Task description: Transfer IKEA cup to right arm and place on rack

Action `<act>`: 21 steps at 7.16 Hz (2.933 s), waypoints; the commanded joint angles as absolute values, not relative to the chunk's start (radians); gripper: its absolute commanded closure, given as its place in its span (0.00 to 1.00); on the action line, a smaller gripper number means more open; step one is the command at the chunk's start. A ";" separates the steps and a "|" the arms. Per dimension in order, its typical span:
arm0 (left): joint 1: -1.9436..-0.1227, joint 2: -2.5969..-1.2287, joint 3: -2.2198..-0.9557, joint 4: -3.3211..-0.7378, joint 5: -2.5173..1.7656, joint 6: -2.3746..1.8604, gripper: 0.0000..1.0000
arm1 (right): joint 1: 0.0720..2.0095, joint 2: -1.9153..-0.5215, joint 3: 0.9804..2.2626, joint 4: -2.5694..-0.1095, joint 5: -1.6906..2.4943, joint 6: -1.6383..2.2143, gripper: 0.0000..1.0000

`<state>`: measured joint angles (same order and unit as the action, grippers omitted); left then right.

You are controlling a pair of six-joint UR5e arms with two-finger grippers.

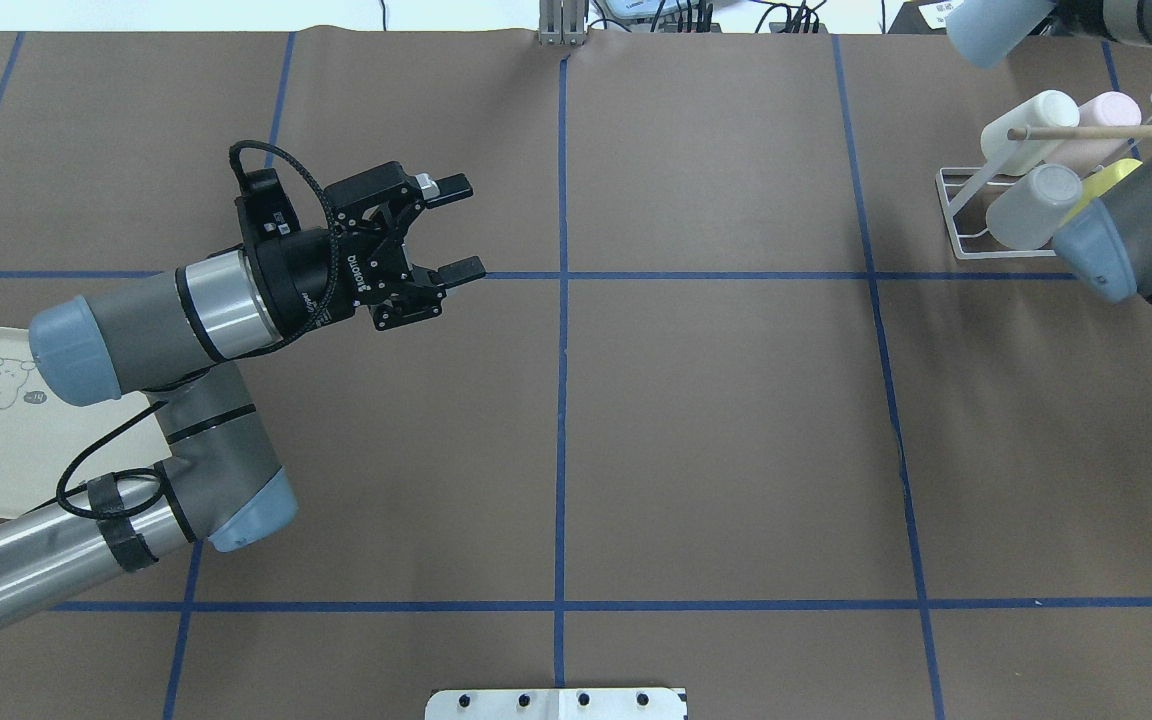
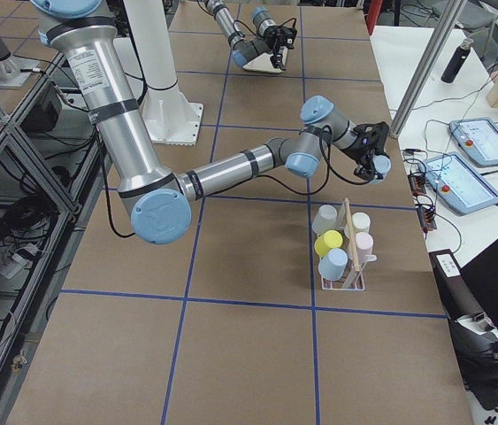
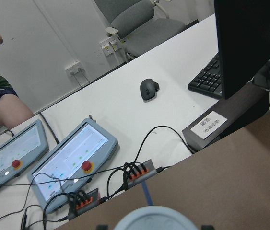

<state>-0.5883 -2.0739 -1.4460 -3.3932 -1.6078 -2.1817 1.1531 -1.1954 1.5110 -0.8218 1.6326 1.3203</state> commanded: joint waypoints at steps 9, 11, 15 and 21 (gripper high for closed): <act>-0.580 -2.079 -1.416 -3.392 -1.608 -2.181 0.00 | 1.358 -1.247 1.315 -0.819 1.787 0.899 1.00; -0.581 -2.080 -1.416 -3.392 -1.608 -2.181 0.00 | 1.338 -1.264 1.316 -0.816 1.783 0.897 1.00; -0.580 -2.079 -1.414 -3.392 -1.606 -2.181 0.00 | 1.315 -1.278 1.315 -0.816 1.779 0.894 1.00; -0.580 -2.082 -1.416 -3.389 -1.606 -2.181 0.00 | 1.315 -1.282 1.304 -0.816 1.761 0.890 1.00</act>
